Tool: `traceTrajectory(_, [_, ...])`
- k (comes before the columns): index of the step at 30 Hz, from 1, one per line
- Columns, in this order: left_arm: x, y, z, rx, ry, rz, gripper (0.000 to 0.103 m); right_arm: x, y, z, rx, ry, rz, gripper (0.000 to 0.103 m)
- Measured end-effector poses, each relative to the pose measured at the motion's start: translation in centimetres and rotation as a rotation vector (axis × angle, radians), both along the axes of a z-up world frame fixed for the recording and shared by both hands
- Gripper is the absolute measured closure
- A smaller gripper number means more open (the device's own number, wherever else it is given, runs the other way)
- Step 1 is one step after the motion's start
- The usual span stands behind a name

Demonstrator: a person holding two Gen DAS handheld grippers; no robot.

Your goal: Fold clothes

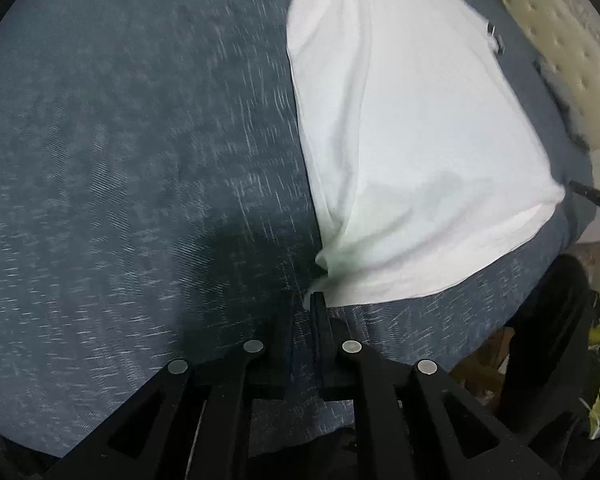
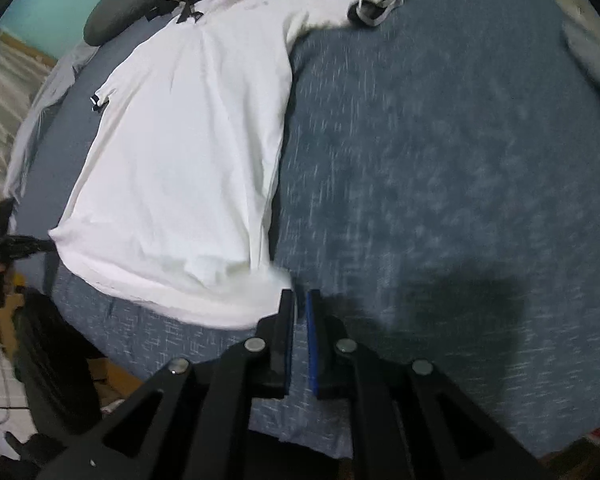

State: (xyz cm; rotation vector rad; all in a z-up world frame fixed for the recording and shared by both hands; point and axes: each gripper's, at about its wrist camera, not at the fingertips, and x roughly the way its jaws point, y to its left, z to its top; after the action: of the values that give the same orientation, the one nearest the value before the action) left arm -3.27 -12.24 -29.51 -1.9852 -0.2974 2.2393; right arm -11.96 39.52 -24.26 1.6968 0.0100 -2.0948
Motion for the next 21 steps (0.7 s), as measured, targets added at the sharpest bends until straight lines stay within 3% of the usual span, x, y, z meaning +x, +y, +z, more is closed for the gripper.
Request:
traceTrajectory(3, [0.3, -0.1, 1.7, 0.004, 0.042, 0.011, 0.089, 0.4, -0.5, 2.0, -0.020, 0.036, 0.034, 0.095])
traceTrajectory(7, [0.4, 0.6, 3.1, 0.019, 0.080, 0.002, 0.086, 2.1, -4.0, 3.1, -0.045, 0.049, 0.149, 0.084])
traceTrajectory(12, [-0.4, -0.2, 4.9, 0.040, 0.109, -0.047, 0.086, 4.5, -9.7, 2.3, -0.027, 0.042, 0.303, 0.081])
traceTrajectory(21, [-0.6, 4.2, 6.9, 0.077, 0.162, -0.090, 0.085, 6.2, -18.0, -0.7, 0.095, 0.051, 0.501, 0.080])
